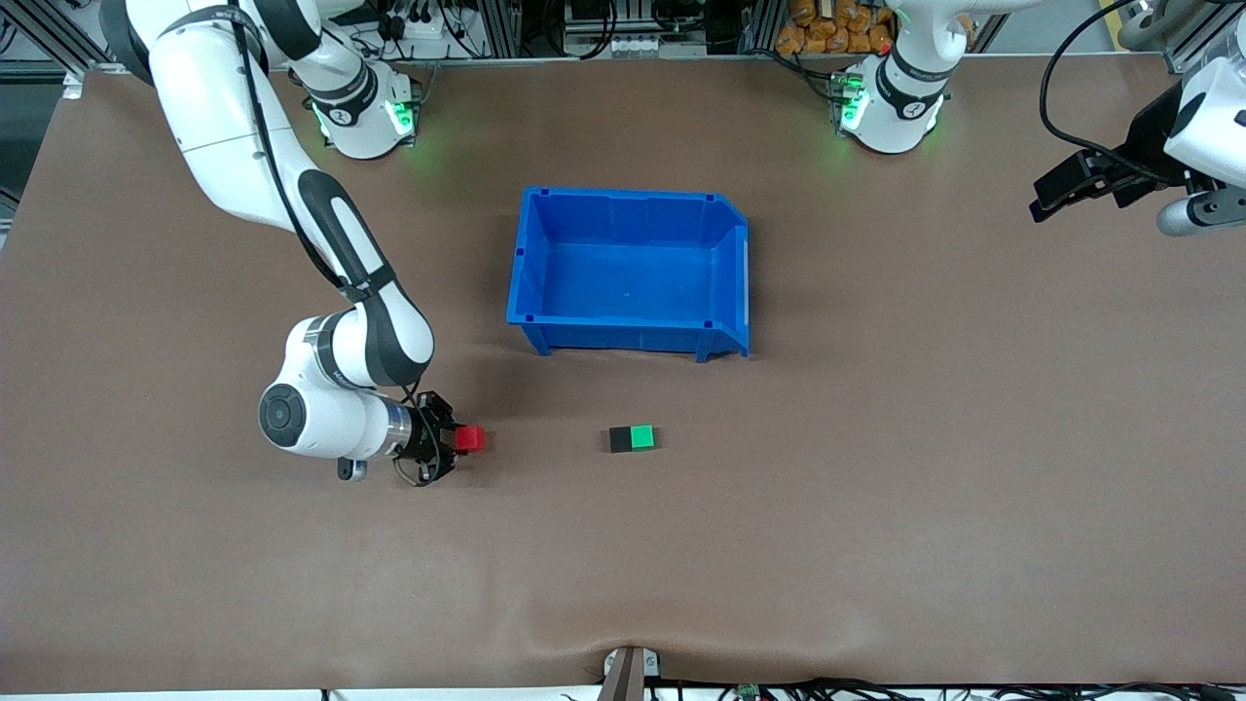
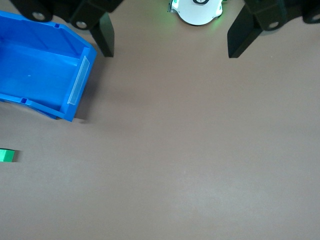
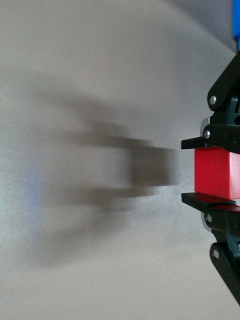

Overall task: Attach green and red cubes to black cube
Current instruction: 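Move the red cube with the right gripper up against the black cube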

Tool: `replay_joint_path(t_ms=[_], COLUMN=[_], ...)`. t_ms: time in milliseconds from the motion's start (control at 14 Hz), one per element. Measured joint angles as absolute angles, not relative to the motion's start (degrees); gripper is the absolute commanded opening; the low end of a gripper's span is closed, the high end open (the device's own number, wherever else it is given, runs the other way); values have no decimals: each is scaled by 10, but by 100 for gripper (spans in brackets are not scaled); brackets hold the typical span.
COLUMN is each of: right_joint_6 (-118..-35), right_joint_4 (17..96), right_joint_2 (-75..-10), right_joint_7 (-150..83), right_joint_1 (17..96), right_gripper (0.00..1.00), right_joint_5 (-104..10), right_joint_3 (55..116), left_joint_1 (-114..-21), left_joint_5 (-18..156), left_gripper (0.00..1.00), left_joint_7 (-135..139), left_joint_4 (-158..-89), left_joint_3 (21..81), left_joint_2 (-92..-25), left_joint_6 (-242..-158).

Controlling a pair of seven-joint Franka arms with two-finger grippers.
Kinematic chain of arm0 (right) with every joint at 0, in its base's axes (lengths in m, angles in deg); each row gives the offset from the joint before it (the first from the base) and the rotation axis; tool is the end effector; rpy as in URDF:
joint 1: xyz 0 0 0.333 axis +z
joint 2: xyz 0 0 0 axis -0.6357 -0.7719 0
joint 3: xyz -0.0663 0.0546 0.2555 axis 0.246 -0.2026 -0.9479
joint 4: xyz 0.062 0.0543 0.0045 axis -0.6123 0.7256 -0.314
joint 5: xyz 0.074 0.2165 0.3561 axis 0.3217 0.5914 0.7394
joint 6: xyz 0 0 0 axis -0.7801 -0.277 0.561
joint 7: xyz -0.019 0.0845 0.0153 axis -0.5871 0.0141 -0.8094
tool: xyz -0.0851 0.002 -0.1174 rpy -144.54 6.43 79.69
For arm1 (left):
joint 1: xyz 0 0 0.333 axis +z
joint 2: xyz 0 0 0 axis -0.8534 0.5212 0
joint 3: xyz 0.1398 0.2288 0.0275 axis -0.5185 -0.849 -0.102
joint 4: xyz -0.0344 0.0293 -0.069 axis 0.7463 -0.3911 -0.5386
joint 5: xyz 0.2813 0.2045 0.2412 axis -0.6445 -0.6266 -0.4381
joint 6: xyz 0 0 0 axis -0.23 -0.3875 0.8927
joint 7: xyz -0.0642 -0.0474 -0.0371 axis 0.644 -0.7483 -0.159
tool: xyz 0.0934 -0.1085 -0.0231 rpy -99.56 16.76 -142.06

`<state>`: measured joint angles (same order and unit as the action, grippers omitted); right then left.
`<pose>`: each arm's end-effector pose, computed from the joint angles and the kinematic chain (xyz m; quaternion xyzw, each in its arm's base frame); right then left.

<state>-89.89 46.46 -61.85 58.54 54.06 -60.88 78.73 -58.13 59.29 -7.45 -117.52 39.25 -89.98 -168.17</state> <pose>0.6593 0.2123 0.1116 -0.7194 0.6747 0.1443 0.0803 0.5453 -0.0582 0.5630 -0.9961 -0.0856 0.0157 0.0145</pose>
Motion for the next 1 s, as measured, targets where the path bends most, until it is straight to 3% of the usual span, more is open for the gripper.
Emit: replay_joint_path(t_ms=[1003], right_joint_6=[-958], right_joint_4=[436], right_joint_2=[-653], right_joint_7=[690], right_joint_1=[600], right_gripper=[0], right_joint_5=[-606], right_joint_3=[787], left_joint_1=[-579], left_joint_5=[593], left_gripper=[100], left_joint_7=[-75], left_joint_4=[-1172], left_joint_3=[384], left_joint_2=[-899], left_joint_6=[-1688])
